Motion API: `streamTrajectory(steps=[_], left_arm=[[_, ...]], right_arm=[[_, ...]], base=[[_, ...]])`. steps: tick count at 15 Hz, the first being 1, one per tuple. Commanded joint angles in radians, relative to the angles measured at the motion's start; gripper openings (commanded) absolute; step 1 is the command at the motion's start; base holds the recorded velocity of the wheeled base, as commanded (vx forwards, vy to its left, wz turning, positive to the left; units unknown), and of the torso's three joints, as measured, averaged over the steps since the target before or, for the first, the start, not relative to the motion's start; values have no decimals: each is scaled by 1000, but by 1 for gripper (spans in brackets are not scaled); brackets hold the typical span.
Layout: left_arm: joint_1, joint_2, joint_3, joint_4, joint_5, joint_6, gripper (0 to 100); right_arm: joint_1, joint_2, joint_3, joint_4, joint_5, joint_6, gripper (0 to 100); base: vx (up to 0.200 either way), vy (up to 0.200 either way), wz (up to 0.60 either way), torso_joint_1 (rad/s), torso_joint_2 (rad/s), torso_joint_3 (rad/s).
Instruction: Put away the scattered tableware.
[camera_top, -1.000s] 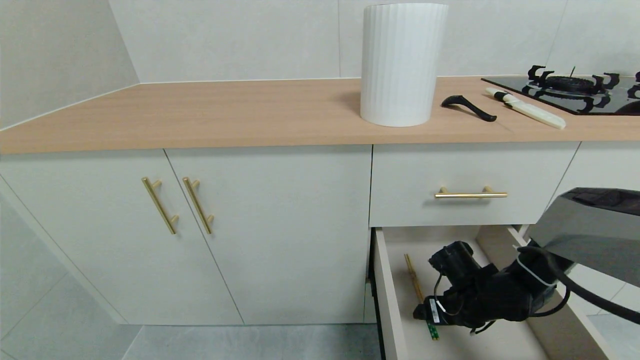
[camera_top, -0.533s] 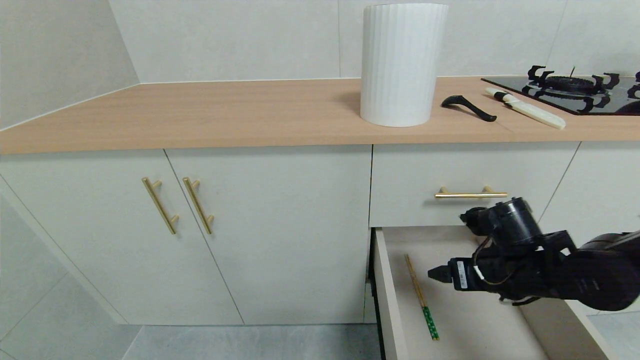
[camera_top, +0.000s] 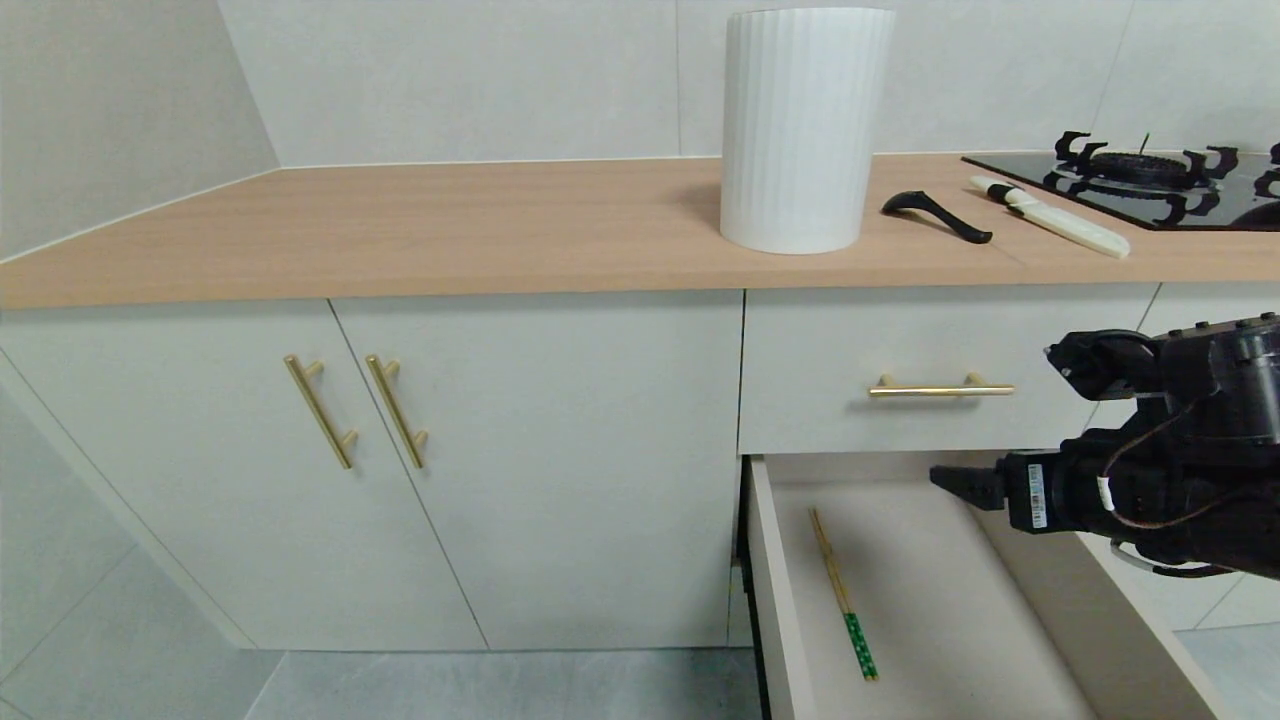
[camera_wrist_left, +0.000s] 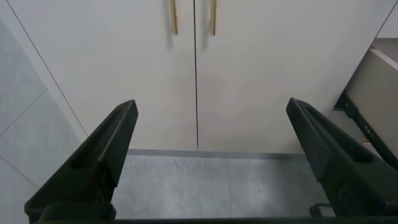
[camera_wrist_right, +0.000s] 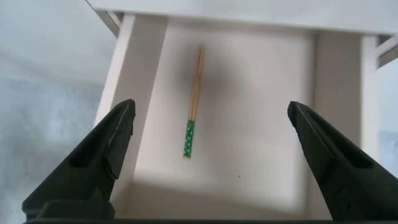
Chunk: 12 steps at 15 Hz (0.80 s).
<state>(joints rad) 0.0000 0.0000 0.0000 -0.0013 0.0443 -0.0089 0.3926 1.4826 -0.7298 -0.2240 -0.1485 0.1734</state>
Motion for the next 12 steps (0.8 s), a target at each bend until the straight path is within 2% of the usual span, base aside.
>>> streamTrajectory(steps=[1,7,12], left_arm=[[0,0,0,0,0,0,100],[0,0,0,0,0,0,100],[0,0,0,0,0,0,100]], right_arm=[[0,-24,1,-1,0,0,100],[-1,-27,1,-1,-2,-2,100],[-26,-27,3,-3,0,-22,100]], base=[[0,0,0,0,0,0],[0,0,0,0,0,0],[0,0,0,85,-269,-260]])
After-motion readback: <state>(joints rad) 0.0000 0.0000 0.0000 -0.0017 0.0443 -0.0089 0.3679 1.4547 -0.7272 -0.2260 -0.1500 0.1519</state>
